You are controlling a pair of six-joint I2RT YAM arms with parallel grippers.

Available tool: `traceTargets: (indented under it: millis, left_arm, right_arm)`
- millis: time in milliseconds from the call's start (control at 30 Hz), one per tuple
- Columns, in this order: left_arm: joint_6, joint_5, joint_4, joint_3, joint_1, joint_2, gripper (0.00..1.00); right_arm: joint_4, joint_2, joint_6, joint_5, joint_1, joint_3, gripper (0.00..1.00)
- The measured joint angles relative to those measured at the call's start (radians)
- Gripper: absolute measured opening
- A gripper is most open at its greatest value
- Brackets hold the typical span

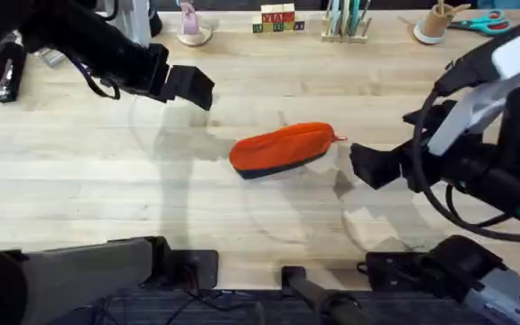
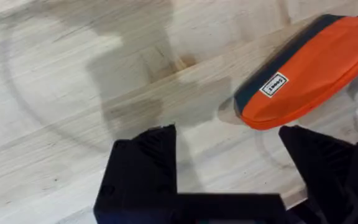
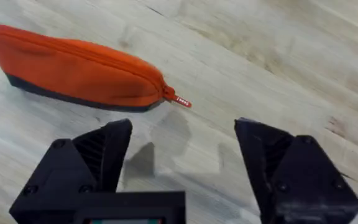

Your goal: Unzip the bag, pick up the pens from the table one at a time and place them inside, then zip the bag closed.

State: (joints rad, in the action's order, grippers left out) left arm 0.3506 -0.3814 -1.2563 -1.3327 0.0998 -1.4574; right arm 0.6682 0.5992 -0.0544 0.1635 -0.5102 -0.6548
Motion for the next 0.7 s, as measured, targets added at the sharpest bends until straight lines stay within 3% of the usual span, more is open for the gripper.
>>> traceTargets:
  millis: [700]
  left_arm:
    - [-0.007,0.005,0.008,0.0,0.0,0.0,0.995]
  right_arm:
    - [0.001,0.0,-0.003,0.0,0.0,0.0,0.997]
